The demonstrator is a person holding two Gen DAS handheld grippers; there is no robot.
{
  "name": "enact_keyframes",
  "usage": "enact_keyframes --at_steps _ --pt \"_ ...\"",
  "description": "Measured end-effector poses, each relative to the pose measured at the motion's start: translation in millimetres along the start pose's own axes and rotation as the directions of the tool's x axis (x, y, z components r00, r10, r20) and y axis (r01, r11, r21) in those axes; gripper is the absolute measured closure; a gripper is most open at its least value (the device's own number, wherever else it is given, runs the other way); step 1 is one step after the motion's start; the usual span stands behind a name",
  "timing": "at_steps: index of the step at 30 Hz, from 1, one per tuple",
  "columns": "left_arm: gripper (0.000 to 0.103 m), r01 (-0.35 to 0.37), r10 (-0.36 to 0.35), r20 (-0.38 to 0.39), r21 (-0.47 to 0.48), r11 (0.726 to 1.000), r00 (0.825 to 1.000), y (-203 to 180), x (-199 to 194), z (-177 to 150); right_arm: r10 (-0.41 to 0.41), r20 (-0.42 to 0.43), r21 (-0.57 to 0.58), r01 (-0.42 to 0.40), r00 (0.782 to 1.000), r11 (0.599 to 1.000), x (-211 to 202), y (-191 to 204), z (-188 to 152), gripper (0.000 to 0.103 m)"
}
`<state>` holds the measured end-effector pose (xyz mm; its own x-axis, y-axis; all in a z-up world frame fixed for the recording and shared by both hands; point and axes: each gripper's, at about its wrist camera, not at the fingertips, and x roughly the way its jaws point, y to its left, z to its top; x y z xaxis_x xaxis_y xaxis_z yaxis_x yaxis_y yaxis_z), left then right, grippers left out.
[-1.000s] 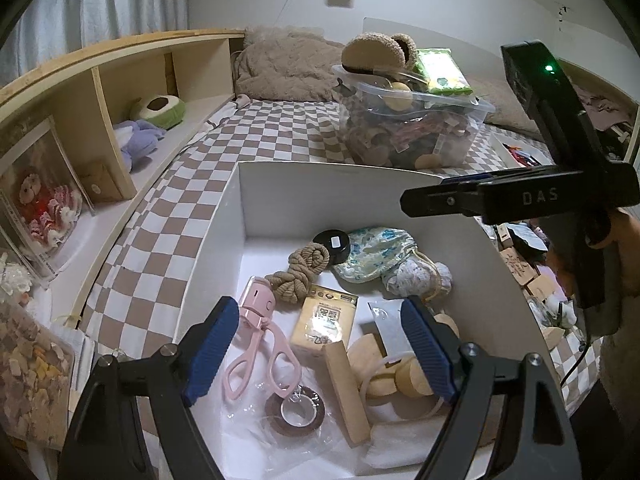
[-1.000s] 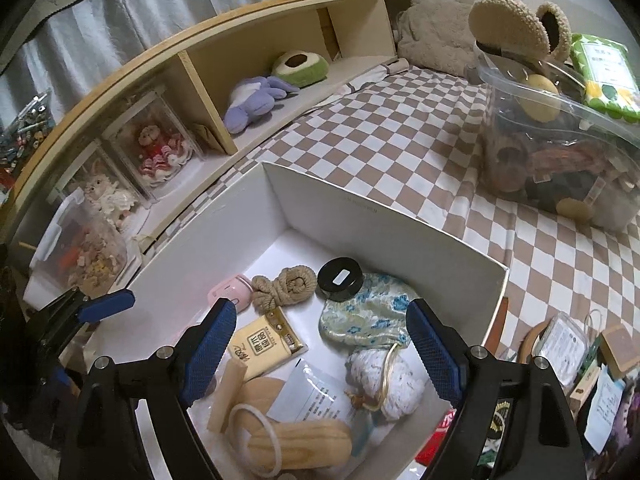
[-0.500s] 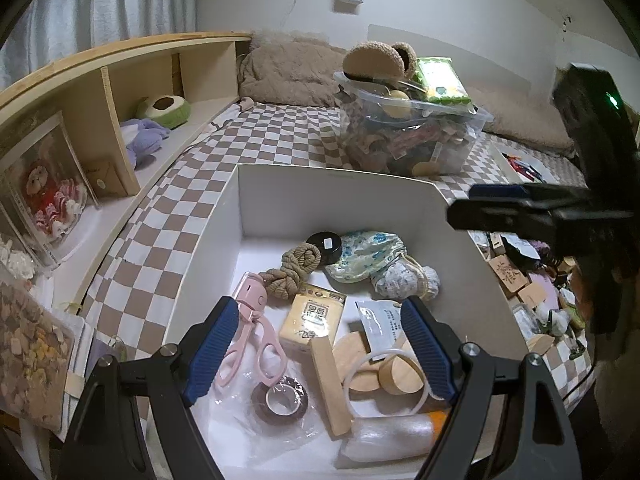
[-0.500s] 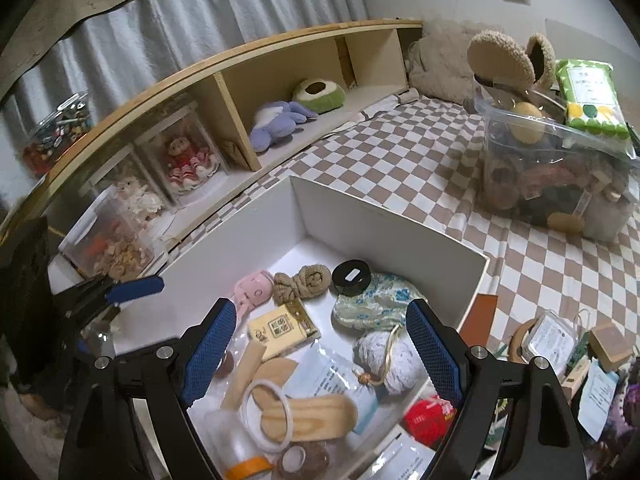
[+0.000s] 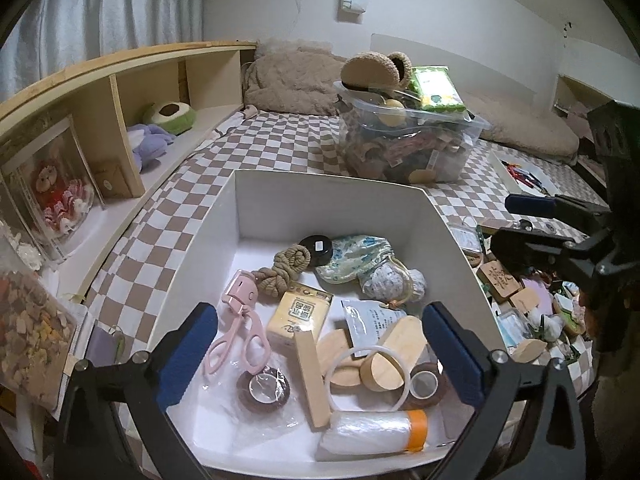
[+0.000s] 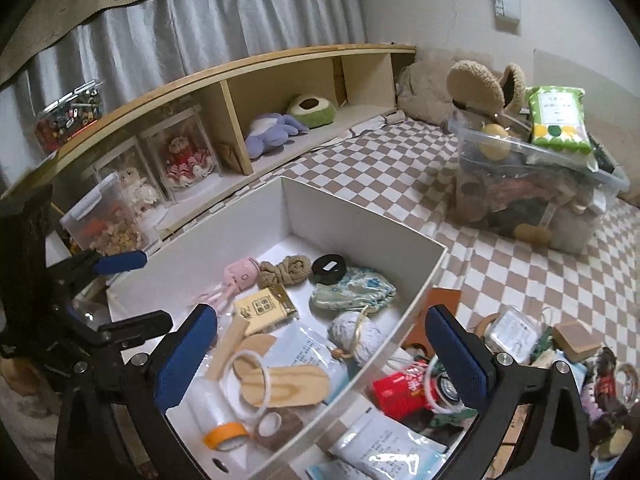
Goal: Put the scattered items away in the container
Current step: 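Raise both open tools out of the white box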
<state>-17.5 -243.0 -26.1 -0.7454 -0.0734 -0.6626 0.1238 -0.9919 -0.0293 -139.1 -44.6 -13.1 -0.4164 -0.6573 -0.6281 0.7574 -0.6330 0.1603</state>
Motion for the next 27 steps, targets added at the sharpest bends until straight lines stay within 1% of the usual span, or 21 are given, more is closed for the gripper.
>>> enact_keyframes --at_steps 5,10,19,27 --pt "0.000 -0.002 0.002 0.010 -0.010 1.000 1.000 -5.9 -6.5 -1.3 0.004 0.027 0.017 -0.005 1.000 1.000 -11.1 -6.2 -7.1 0.000" --pt "0.000 0.001 0.000 0.035 -0.028 1.000 0.999 -11.0 -15.8 -0.1 -0.016 0.046 0.001 0.016 0.999 1.000 -22.9 -9.3 -12.6 0.000" --pt "0.000 0.015 -0.012 0.060 -0.057 0.998 0.998 -18.5 -27.1 2.0 -0.039 0.045 -0.009 0.040 0.998 0.999 -36.3 -15.5 -24.6 0.000" --pt "0.000 -0.004 0.007 0.068 -0.041 0.999 0.998 -26.7 -35.6 3.9 -0.041 0.063 -0.006 0.042 0.997 0.999 -51.3 -17.7 -27.7 0.000"
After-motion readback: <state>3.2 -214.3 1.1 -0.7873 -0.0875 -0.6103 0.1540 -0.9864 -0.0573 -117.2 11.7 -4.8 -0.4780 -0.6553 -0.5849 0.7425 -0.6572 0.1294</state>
